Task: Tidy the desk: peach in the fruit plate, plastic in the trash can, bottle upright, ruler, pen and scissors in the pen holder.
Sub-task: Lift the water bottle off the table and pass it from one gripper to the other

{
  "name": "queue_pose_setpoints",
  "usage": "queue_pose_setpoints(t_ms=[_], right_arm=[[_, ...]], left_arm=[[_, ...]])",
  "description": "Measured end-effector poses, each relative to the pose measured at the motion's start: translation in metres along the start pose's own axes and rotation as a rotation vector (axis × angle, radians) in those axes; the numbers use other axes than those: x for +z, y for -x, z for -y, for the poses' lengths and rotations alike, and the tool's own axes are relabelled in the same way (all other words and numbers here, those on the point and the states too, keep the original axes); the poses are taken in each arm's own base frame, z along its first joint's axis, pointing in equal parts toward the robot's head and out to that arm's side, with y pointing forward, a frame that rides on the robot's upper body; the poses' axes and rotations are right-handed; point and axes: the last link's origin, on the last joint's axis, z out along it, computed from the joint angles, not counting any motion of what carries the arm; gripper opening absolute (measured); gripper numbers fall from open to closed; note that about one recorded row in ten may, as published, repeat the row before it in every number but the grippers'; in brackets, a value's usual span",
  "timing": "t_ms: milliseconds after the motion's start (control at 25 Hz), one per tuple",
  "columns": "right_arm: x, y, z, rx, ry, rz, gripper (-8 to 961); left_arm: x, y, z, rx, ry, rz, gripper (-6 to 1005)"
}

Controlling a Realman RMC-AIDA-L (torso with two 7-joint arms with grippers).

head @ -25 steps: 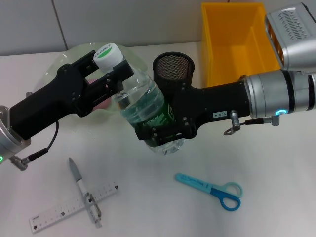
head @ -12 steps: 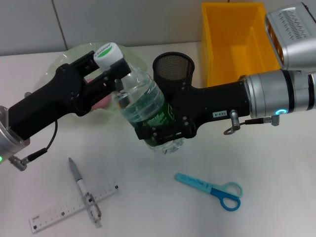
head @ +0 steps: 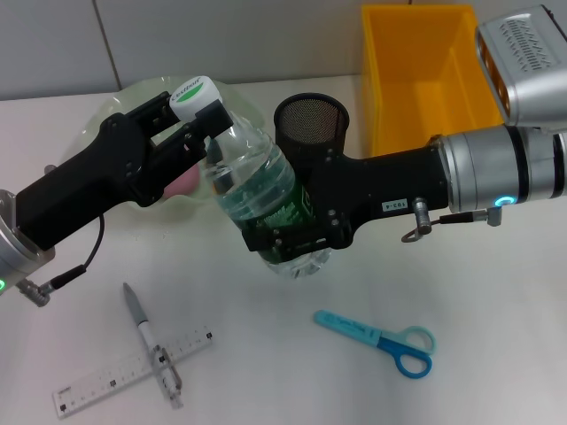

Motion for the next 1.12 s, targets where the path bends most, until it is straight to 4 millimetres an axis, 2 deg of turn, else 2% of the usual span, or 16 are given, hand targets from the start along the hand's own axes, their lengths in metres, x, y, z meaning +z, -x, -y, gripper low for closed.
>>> queue_pose_setpoints(t_ms=[1040, 1120], right_arm=[[0.0, 0.0005, -0.0007, 0.003, 0.005, 0.003, 768], [0.0, 0.0005, -0.0007, 0.004, 0.005, 0.004, 768]], left_arm=[[-0.0016, -0.0008, -0.0016, 0.0, 0.008, -0.005, 446], [-0.0016, -0.0007, -0.0015, 0.001, 0.008, -0.004, 532]])
